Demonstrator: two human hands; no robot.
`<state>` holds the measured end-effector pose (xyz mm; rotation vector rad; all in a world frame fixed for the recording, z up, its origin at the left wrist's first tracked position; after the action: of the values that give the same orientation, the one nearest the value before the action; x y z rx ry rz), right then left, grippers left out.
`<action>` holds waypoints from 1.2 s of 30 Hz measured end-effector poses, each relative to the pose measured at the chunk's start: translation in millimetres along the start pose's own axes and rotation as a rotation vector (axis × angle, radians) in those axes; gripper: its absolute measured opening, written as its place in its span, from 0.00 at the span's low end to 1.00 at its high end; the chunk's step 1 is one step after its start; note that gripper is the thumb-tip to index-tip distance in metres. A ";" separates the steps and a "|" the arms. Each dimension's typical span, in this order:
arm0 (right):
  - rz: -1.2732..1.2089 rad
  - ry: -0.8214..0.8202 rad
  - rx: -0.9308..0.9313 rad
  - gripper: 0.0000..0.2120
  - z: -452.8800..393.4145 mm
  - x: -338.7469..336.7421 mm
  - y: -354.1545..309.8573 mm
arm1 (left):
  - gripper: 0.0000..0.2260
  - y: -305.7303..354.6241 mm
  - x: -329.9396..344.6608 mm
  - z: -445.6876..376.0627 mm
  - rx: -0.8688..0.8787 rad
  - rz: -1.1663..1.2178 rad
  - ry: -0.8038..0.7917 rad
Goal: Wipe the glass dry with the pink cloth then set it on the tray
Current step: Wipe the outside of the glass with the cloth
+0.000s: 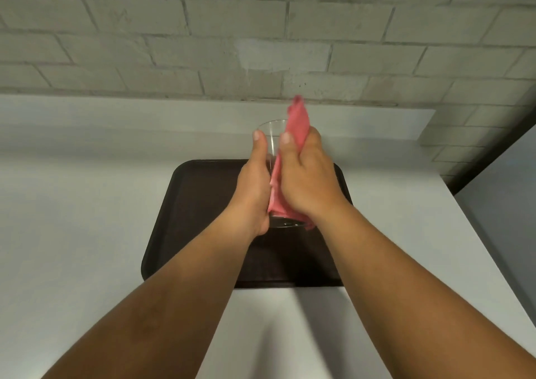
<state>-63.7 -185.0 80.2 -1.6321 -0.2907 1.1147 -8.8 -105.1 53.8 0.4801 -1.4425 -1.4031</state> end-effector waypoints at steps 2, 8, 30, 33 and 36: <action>-0.141 0.015 0.126 0.33 -11.8 -6.5 -2.9 | 0.39 -3.7 1.3 5.5 0.033 -0.038 -0.017; -0.304 -0.095 0.261 0.29 -7.0 -2.9 7.0 | 0.40 3.4 -1.3 -2.6 -0.008 0.018 0.040; -0.046 0.040 -0.004 0.23 7.2 19.4 -0.7 | 0.32 21.1 -6.8 -19.5 0.075 -0.106 0.067; -0.022 0.152 -0.051 0.25 -0.1 17.5 -12.6 | 0.31 15.9 -9.0 -18.2 0.132 -0.166 0.002; -0.123 0.166 0.076 0.30 -18.4 5.1 -21.2 | 0.34 13.3 -6.8 -11.1 0.111 -0.148 -0.058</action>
<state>-39.5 -184.9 95.3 -1.6059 -0.2347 0.8817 8.0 -101.7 61.0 0.6323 -1.5639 -1.4680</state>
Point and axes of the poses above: each hand's wrist, its own z-axis away from the middle knuckle, its own x-axis out of the palm, y = z × x, the point moved 1 cm from there along -z, towards the middle knuckle, and after that the axes turned 9 degrees about x, right-handed, at the moved point
